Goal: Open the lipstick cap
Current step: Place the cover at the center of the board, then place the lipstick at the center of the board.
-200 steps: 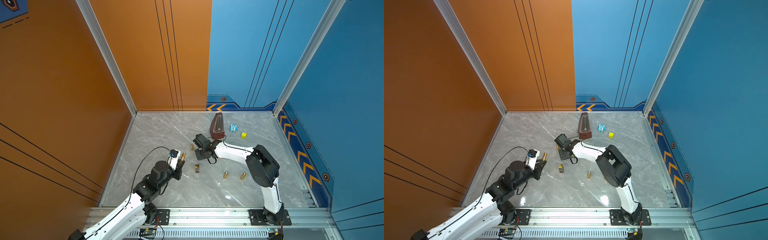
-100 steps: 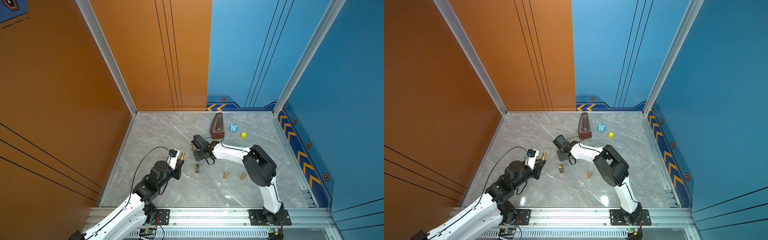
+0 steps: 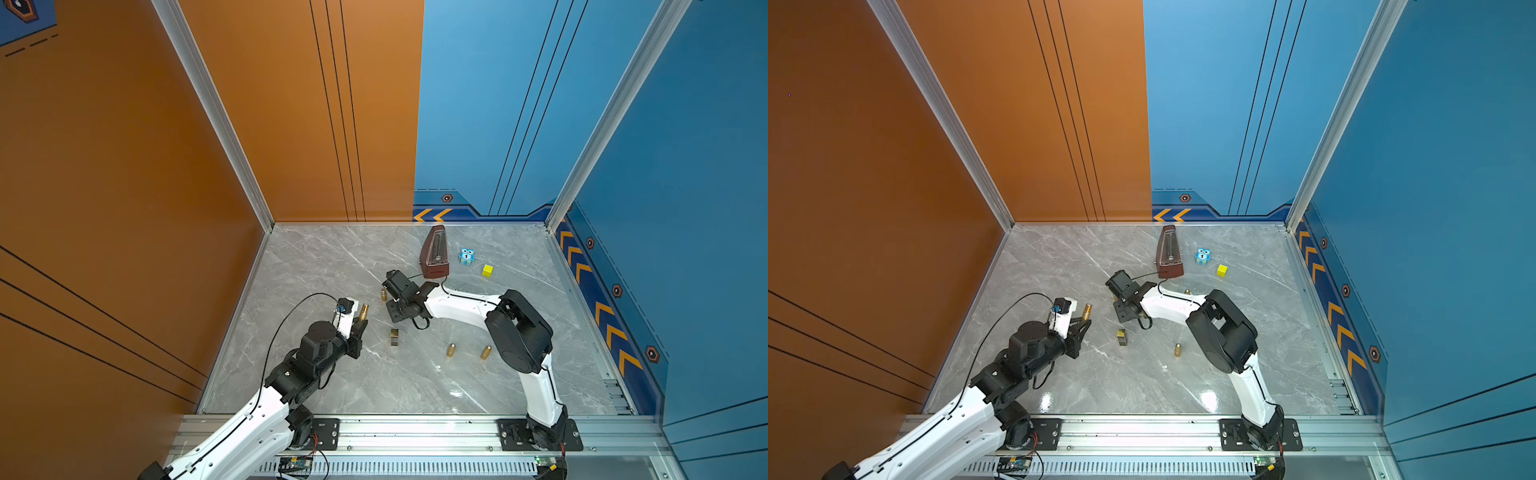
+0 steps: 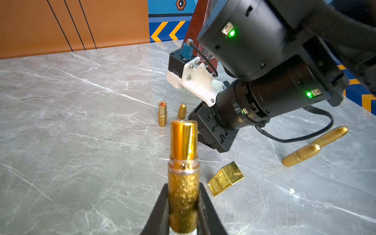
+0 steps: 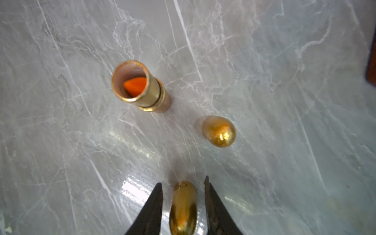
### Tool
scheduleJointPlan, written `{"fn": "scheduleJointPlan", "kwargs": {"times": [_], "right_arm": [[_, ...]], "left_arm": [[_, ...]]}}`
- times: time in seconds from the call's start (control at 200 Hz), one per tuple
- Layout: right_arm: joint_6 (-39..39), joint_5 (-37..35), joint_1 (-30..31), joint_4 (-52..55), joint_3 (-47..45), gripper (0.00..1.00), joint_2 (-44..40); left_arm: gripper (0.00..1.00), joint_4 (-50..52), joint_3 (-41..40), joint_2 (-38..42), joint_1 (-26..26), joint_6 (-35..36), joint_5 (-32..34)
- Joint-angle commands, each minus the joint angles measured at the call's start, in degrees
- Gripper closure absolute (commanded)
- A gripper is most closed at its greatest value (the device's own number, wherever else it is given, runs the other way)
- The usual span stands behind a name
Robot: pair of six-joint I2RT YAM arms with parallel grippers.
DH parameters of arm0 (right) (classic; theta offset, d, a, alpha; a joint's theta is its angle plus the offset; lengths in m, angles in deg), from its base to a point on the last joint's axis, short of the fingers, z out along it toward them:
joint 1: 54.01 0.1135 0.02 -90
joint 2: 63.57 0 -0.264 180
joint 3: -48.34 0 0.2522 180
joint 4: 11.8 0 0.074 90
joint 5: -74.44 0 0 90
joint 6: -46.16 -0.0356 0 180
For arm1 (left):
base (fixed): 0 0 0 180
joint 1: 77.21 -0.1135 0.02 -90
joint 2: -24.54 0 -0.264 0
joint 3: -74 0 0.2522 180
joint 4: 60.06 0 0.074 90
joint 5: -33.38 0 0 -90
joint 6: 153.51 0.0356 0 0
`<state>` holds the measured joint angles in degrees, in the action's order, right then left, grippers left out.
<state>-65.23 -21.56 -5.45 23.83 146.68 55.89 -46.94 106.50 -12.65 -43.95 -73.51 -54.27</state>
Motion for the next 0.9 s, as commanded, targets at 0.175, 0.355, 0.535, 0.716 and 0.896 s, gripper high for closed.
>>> {"fn": "scheduleJointPlan", "kwargs": {"times": [0.175,0.355,0.535,0.716,0.896], "right_arm": [[-1.9,4.2,-1.2,4.0,-3.0,0.51,-10.3],[-4.3,14.2,-4.3,6.7,-6.2,0.46,-17.9],[-5.9,30.3,-7.5,7.1,-8.6,0.42,-24.1],[-6.9,38.6,-6.2,6.6,-9.1,0.36,-26.7],[-9.3,39.9,-4.7,3.6,-8.7,0.33,-26.8]], "left_arm": [[1.0,-3.2,0.5,-1.9,-0.7,0.1,-3.2],[1.0,-5.3,1.5,-4.3,-0.7,0.7,-5.8],[1.0,-6.2,3.2,-7.1,-0.7,2.0,-8.6],[1.0,-7.6,4.7,-9.3,-0.4,2.7,-10.9],[1.0,-7.7,6.4,-11.8,0.4,3.6,-12.4]]}}
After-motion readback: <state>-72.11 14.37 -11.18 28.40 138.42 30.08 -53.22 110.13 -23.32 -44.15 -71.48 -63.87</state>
